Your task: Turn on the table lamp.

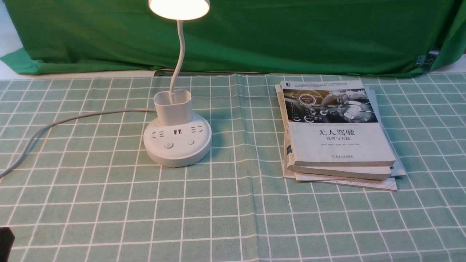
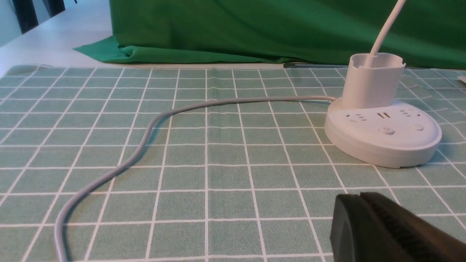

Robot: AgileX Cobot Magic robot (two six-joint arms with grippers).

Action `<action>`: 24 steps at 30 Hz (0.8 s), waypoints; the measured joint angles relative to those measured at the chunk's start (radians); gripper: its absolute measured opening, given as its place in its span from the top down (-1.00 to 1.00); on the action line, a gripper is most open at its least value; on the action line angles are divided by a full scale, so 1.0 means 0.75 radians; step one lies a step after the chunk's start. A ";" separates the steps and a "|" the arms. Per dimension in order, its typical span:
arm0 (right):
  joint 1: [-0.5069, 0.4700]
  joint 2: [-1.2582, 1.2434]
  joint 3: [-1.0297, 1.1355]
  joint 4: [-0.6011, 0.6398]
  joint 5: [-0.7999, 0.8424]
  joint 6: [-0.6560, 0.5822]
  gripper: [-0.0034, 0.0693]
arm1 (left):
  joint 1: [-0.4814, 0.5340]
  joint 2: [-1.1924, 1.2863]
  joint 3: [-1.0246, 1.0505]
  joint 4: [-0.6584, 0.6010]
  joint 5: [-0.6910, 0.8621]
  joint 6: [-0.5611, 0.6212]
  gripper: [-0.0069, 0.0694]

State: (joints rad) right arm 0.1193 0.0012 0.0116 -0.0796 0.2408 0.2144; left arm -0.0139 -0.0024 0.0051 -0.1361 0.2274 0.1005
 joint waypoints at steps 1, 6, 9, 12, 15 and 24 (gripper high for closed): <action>0.000 0.000 0.000 0.000 0.000 0.000 0.25 | 0.000 0.000 0.000 0.000 0.000 0.000 0.76; 0.000 0.000 0.000 0.000 0.000 0.000 0.25 | 0.000 0.000 0.000 0.000 0.000 0.000 0.76; 0.000 0.000 0.000 0.000 0.000 0.000 0.25 | 0.000 0.000 0.000 0.000 0.000 0.008 0.76; 0.000 0.000 0.000 0.000 0.000 0.000 0.25 | 0.000 0.000 0.000 0.000 0.000 0.013 0.76; 0.000 0.000 0.000 0.000 0.000 0.000 0.25 | 0.000 0.000 0.000 0.000 0.000 0.014 0.76; 0.000 0.000 0.000 0.000 0.000 0.000 0.25 | 0.000 0.000 0.000 0.000 0.000 0.014 0.76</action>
State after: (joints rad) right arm 0.1193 0.0012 0.0116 -0.0796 0.2408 0.2144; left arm -0.0139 -0.0024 0.0051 -0.1361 0.2274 0.1110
